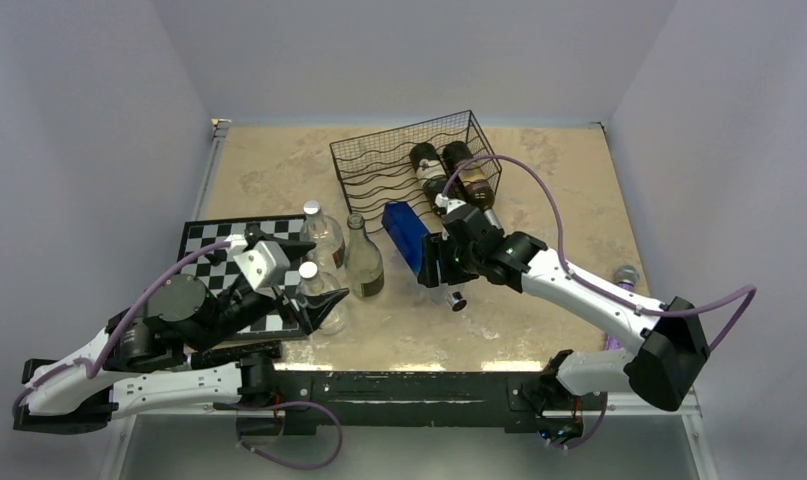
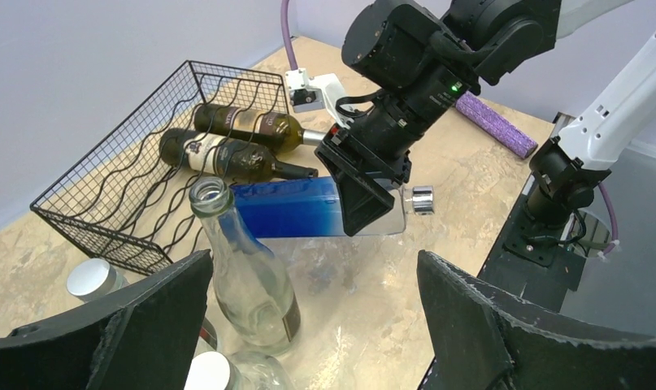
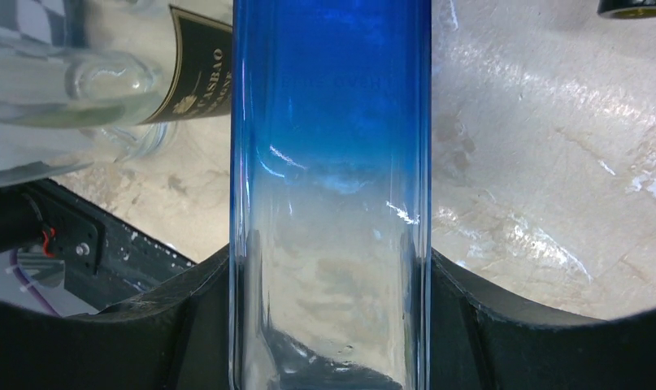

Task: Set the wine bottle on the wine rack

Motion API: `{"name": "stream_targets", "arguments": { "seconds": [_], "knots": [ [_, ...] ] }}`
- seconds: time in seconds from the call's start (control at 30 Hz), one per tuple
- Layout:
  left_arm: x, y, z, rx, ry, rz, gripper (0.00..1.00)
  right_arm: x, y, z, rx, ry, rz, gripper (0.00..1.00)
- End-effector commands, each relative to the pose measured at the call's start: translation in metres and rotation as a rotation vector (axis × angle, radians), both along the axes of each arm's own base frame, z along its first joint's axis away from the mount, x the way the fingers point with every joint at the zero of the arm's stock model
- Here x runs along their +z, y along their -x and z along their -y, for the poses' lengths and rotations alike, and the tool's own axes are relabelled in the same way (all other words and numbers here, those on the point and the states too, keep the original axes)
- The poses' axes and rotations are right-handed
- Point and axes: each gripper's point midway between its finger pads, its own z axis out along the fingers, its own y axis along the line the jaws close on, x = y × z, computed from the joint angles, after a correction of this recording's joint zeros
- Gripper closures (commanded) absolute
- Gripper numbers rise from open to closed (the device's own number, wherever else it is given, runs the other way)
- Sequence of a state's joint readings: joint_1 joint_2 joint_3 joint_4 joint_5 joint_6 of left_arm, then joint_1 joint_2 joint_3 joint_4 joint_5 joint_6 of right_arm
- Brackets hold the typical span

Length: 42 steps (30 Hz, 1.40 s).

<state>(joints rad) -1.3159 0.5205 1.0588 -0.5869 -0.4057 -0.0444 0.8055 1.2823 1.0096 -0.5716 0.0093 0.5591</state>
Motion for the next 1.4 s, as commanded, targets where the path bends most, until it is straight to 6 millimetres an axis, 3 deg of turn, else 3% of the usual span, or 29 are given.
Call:
{"name": "stream_targets", "arguments": {
  "seconds": [0.0, 0.3, 0.6, 0.9, 1.37],
  "knots": [
    [0.009, 0.001, -0.009, 0.016, 0.043, -0.011, 0.01, 0.076, -0.055, -0.038, -0.023, -0.234, 0.267, 1.00],
    [0.005, 0.002, -0.008, 0.009, 0.032, -0.024, 0.01, 0.051, -0.082, -0.043, -0.096, -0.304, 0.320, 1.00],
    [0.007, 0.005, -0.007, -0.009, 0.032, -0.022, 0.01, 0.041, -0.125, -0.053, -0.192, -0.430, 0.475, 1.00],
    [0.011, 0.004, -0.004, -0.015, -0.007, -0.009, 0.01, 0.039, -0.157, -0.072, -0.235, -0.559, 0.579, 1.00],
    [0.028, 0.002, -0.015, 0.022, 0.076, -0.019, 0.01, 0.043, -0.201, -0.068, -0.279, -0.605, 0.597, 1.00]
  ]
}}
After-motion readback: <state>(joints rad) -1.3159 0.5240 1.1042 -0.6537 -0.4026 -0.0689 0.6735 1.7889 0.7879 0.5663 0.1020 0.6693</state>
